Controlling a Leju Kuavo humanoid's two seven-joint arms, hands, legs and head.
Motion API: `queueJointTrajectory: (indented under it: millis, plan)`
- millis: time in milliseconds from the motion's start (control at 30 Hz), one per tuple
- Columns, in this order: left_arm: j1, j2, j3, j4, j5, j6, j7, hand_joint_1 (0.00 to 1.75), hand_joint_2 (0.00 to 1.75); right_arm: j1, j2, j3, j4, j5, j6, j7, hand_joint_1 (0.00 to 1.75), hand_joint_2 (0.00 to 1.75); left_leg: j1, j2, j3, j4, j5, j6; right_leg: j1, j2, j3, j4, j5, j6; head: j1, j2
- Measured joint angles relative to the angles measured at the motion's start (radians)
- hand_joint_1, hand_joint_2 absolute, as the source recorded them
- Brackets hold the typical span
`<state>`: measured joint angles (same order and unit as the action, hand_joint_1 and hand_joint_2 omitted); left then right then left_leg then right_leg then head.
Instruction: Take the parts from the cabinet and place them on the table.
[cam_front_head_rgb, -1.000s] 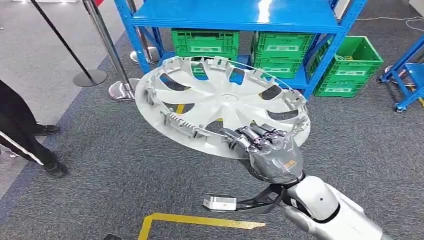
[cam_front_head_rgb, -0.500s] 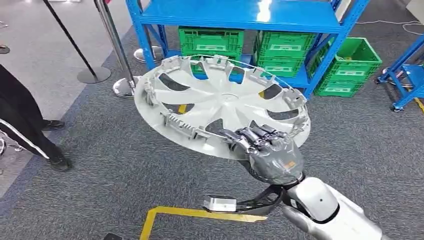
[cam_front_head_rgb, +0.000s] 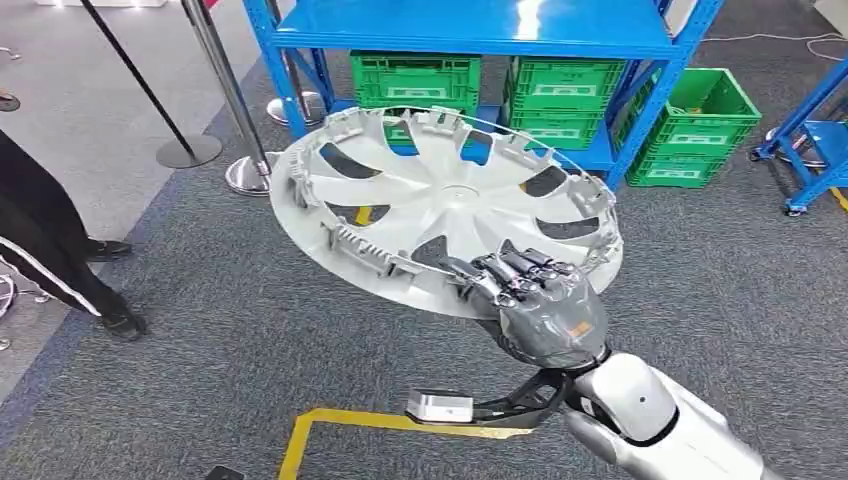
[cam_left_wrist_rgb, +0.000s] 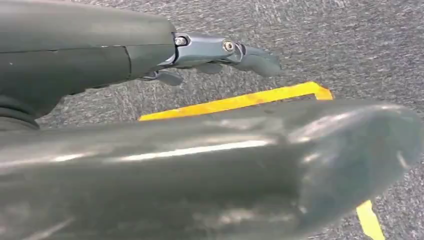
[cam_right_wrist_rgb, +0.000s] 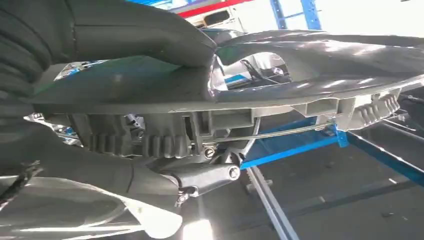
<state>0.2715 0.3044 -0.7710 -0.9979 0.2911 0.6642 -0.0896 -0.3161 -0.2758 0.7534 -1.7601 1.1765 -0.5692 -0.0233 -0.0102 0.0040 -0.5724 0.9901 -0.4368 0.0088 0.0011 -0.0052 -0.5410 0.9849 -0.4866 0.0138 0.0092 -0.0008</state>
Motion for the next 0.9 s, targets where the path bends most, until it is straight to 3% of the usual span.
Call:
queueJointTrajectory:
  millis: [900]
  plan:
    - [0.0, 0.01, -0.026, 0.0, 0.026, 0.013, 0.0, 0.0, 0.0, 0.0, 0.0, 0.0, 0.0, -0.005, 0.002, 0.006, 1.75, 1.75, -0.001, 0.0, -0.003, 0.001, 0.001, 0.001, -0.001, 0.0, -0.003, 0.0, 0.003, -0.001, 0.0, 0.0]
